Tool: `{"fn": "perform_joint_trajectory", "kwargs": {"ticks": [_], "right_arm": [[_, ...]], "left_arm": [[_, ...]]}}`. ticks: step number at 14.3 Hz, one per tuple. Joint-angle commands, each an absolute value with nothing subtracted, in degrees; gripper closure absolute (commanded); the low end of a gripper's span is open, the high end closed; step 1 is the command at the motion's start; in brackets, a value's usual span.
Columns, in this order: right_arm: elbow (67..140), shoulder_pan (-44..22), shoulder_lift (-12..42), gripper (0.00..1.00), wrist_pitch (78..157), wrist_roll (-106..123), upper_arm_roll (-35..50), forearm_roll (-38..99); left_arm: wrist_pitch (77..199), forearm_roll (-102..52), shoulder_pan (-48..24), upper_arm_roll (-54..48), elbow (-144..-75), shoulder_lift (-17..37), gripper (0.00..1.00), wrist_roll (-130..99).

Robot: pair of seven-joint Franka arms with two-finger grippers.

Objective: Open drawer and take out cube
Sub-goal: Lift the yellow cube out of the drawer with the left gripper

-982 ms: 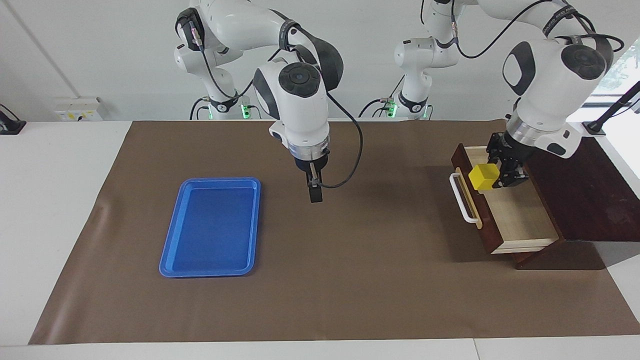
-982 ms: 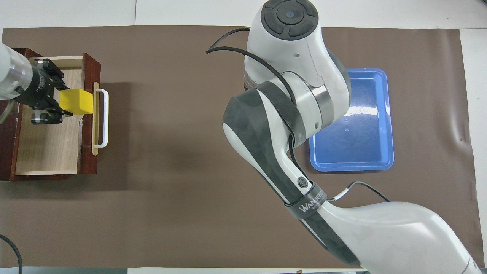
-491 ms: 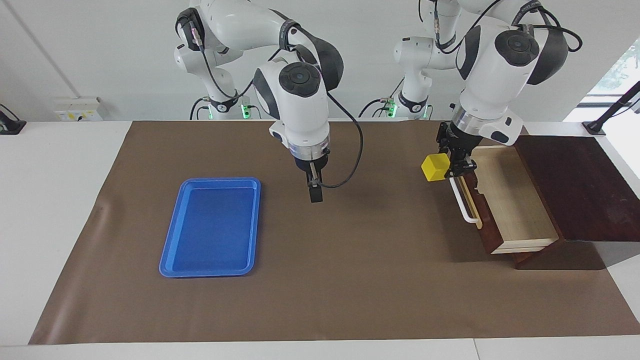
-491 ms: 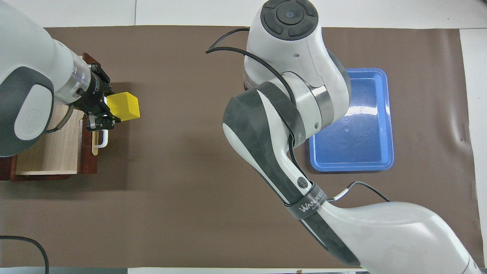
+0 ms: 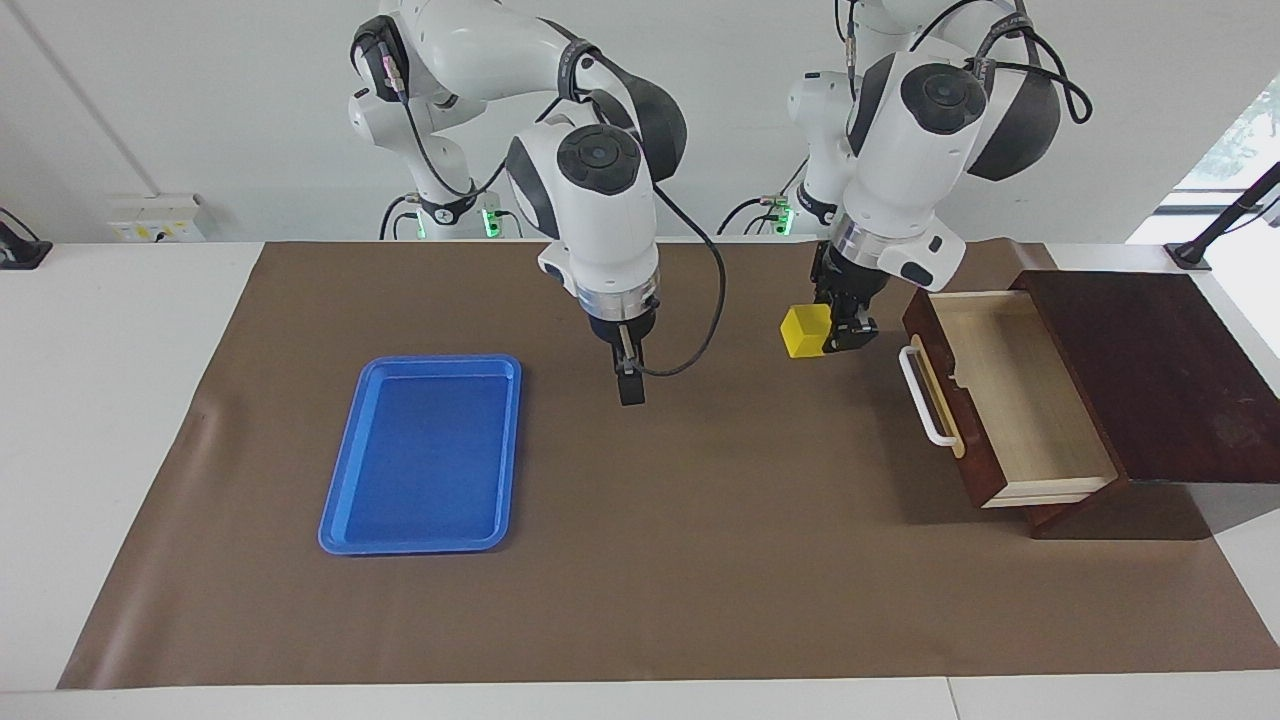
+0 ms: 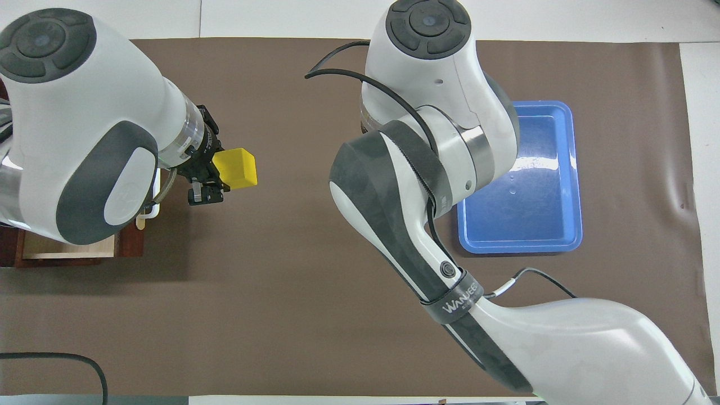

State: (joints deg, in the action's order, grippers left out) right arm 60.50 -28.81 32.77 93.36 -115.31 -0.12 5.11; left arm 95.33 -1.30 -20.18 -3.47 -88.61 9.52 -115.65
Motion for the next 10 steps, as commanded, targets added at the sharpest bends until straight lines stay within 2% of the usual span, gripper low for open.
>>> {"fn": "perform_joint_trajectory", "kwargs": {"ticks": [1,10], "right_arm": [[59.59,-28.48,33.05,0.01,92.55,-114.43,-0.18,4.75],[58.8,-30.23,33.4,0.02,92.63,-114.96,0.26,7.46]], "left_arm": [[96.5,-1.14,-22.24,-2.64,-89.03,9.4,1.0,-117.51],[97.82,-0.97,-24.08,-2.55,-89.65,9.49,1.0,-118.83]]}}
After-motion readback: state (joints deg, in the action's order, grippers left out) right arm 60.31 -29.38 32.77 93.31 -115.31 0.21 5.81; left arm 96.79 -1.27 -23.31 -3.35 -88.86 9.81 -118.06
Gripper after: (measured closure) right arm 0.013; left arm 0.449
